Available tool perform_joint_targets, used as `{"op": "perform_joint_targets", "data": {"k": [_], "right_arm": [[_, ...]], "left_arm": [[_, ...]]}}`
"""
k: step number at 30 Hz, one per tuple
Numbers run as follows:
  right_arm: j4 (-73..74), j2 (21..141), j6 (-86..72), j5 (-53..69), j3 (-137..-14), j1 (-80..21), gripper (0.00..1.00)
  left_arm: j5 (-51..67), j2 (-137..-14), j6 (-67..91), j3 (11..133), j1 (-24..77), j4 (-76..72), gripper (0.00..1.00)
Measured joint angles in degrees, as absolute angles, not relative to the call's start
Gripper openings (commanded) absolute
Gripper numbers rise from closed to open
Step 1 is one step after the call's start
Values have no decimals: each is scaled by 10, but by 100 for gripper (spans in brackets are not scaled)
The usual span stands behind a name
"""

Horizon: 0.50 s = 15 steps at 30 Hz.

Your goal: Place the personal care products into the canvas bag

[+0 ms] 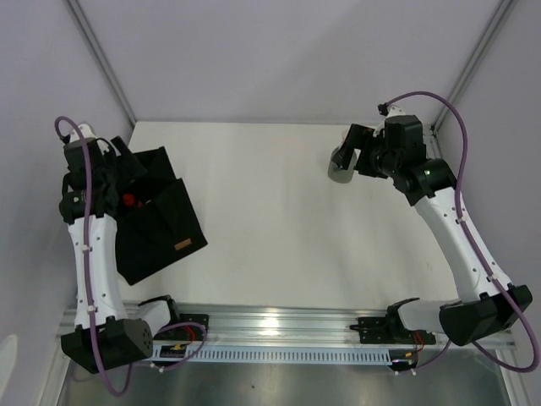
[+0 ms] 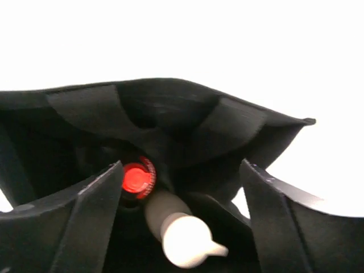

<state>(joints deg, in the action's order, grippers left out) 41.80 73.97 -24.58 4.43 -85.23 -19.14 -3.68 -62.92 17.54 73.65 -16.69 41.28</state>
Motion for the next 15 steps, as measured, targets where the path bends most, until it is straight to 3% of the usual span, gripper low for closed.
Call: {"op": "perform_joint_targets", "data": {"k": [3, 11, 15], "right_arm": [[416, 756, -216, 36, -860, -186, 90], [397, 901, -107, 58, -991, -108, 94], [400, 974, -78, 59, -1052, -86, 95]], "left_arm": [[-23, -615, 187, 739, -167, 416, 99], [-13, -602, 243, 821, -165, 457, 99], [-9, -565, 303, 821, -103, 458, 99]]}}
